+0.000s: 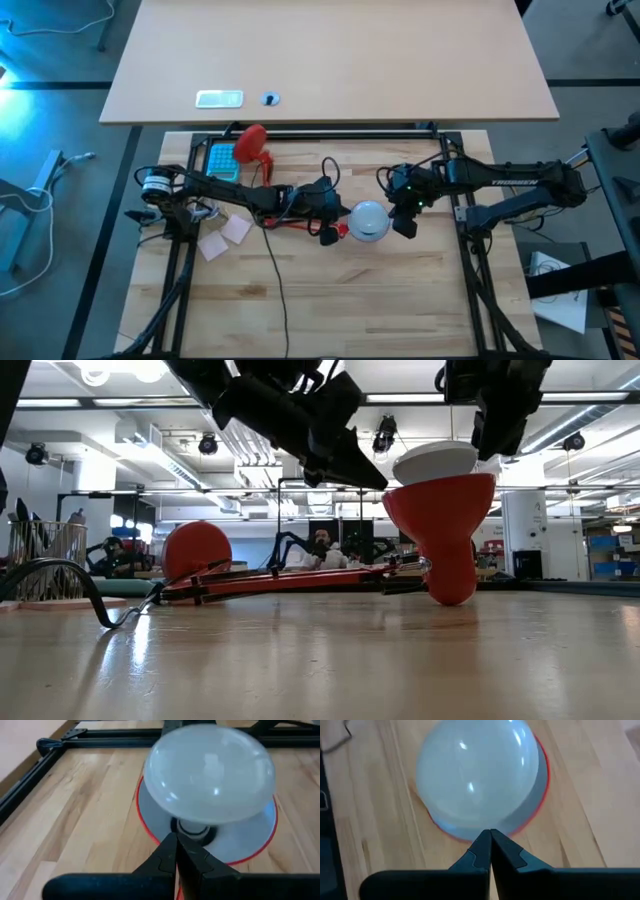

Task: Screw lightbulb
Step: Insert the light bulb into the lamp

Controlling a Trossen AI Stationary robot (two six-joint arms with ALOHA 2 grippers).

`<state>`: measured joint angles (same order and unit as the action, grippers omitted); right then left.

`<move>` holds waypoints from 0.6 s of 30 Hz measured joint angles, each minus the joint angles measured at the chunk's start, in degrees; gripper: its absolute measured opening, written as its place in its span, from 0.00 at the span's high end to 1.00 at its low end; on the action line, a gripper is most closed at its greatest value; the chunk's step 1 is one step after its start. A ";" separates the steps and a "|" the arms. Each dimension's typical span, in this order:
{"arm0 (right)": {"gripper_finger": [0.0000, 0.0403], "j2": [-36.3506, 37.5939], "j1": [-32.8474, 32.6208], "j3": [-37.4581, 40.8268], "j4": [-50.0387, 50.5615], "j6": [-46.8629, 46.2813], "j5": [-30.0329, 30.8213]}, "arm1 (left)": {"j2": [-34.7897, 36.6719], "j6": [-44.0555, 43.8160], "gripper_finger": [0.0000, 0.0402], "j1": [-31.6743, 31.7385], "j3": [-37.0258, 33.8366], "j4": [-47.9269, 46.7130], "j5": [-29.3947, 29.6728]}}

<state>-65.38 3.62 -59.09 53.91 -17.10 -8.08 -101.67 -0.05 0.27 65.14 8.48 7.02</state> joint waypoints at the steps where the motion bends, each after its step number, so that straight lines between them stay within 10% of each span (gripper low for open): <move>1: 1.00 0.04 0.00 -0.35 1.01 0.04 0.12 | 0.27 0.00 1.00 0.00 0.00 -0.71 -0.01; 18: 1.00 0.05 0.02 -0.96 0.66 1.97 8.14 | -1.90 -4.68 1.00 -3.40 -0.04 4.17 -2.84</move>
<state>-65.32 3.64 -60.05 54.57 -15.13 0.05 -103.57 -4.74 -3.13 65.10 12.65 4.18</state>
